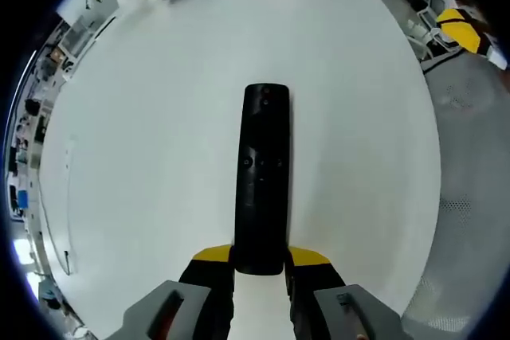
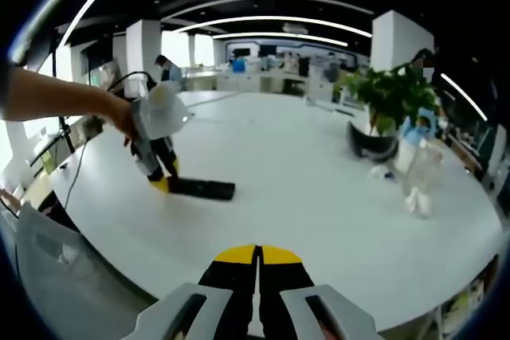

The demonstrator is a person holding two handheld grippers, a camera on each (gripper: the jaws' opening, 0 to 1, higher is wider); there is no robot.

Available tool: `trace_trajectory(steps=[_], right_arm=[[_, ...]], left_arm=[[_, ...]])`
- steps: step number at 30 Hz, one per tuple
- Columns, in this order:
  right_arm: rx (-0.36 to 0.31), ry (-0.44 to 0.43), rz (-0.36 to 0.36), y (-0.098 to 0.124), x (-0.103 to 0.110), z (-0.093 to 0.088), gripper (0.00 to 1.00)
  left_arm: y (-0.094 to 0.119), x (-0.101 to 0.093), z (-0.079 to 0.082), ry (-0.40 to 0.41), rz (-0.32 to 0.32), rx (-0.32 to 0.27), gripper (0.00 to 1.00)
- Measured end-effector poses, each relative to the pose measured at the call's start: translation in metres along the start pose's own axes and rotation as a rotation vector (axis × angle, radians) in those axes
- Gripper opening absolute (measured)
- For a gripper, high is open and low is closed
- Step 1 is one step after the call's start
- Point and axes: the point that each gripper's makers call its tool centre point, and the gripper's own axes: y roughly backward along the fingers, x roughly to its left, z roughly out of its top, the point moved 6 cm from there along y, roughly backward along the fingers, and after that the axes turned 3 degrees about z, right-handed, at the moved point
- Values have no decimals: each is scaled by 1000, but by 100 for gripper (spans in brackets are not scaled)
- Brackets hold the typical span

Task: Press the specified remote control buttons in sequence, fully releasing each button before pressing the next.

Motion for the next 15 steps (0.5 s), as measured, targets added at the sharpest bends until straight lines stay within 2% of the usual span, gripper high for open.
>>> trace_trajectory(steps=[3, 15], right_arm=[[4, 5, 3, 0, 1, 0, 0], [24, 19, 12, -2, 3, -2, 0]], left_arm=[[0, -7, -2, 3, -2, -19, 24], [3, -33, -4, -10, -3, -35, 24]])
